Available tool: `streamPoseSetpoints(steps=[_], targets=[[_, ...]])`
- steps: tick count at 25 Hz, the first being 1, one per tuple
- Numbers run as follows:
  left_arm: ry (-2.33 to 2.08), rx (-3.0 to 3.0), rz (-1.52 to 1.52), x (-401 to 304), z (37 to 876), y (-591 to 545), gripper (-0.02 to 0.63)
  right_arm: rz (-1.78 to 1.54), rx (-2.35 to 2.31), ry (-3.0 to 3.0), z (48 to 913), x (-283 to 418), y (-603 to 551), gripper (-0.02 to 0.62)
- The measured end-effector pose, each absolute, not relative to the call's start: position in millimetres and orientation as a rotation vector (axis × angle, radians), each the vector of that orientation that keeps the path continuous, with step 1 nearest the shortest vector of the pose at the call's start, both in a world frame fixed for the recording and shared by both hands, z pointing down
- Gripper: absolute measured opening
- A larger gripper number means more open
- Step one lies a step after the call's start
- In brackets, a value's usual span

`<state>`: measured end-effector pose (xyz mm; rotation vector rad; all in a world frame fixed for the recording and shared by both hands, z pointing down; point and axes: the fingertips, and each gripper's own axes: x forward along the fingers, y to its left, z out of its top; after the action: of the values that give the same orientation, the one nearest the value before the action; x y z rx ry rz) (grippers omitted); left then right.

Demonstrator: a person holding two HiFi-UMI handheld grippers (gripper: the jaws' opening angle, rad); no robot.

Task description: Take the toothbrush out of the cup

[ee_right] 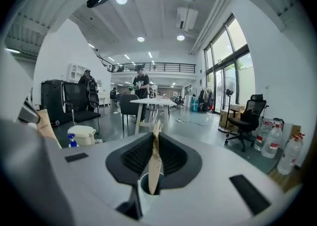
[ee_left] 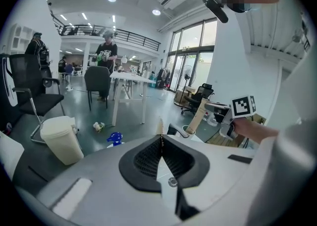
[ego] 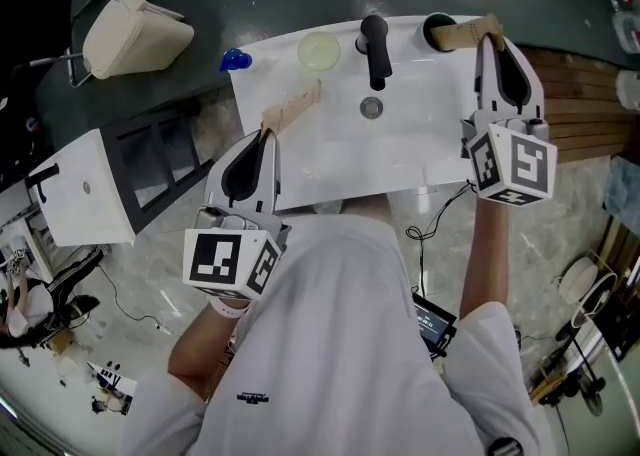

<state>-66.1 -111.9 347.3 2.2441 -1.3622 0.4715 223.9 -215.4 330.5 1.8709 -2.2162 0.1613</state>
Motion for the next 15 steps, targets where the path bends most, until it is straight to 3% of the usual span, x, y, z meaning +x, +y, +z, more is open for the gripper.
streamPoseSetpoints(steps=[15], targets=[[-1.357, 2.350, 0.327, -88, 310, -94, 0.006, -0.030, 1.959, -2.217, 221, 195, -141, 0.029]])
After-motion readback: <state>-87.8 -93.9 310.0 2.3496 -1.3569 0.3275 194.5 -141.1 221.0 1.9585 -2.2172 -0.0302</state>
